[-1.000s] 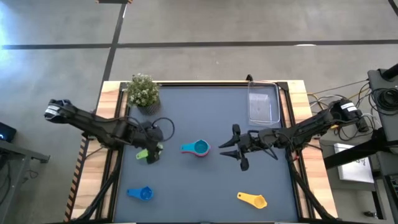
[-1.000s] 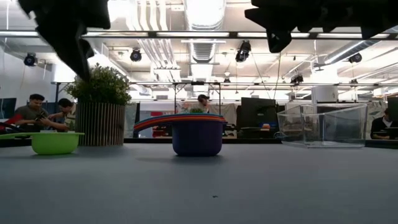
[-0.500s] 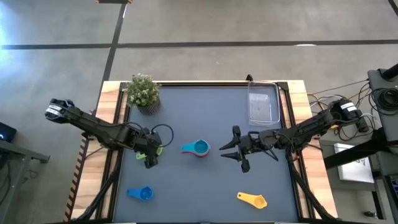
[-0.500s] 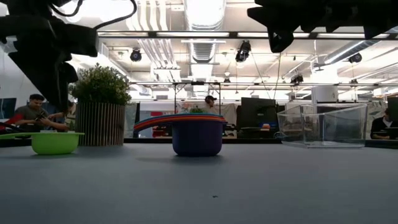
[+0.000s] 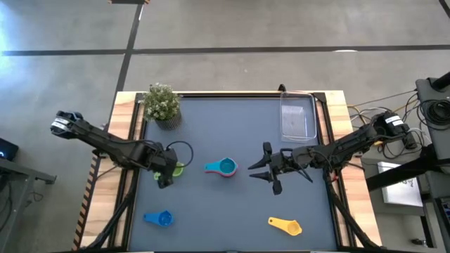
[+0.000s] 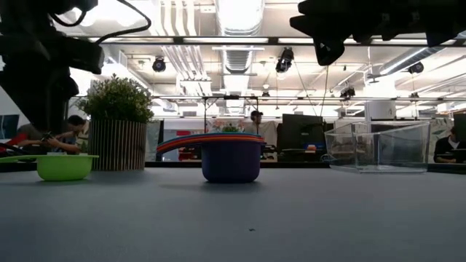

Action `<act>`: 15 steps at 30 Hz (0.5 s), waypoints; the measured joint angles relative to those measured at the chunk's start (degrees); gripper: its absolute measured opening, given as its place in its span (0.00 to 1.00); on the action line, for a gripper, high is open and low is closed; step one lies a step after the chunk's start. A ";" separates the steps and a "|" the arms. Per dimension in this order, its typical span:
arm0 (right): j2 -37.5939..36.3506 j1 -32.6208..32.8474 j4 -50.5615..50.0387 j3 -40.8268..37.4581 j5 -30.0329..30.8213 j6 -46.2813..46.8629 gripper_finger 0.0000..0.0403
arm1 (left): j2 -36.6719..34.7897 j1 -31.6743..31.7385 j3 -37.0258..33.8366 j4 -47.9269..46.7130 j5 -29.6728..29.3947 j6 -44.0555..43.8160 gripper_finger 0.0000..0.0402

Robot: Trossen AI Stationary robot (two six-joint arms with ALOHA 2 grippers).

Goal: Nest measuring cups in basket
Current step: Stack the green measuring cup on top of the light blue measuring cup

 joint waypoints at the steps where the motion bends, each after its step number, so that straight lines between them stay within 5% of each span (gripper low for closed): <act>1: 0.00 0.00 0.02 0.00 0.01 0.00 0.28 | -0.19 -0.22 0.00 0.01 0.12 -0.03 0.63; 15: 0.02 0.00 -0.98 0.00 0.02 0.04 0.28 | -0.44 -2.68 -0.07 1.62 -0.39 -0.30 0.69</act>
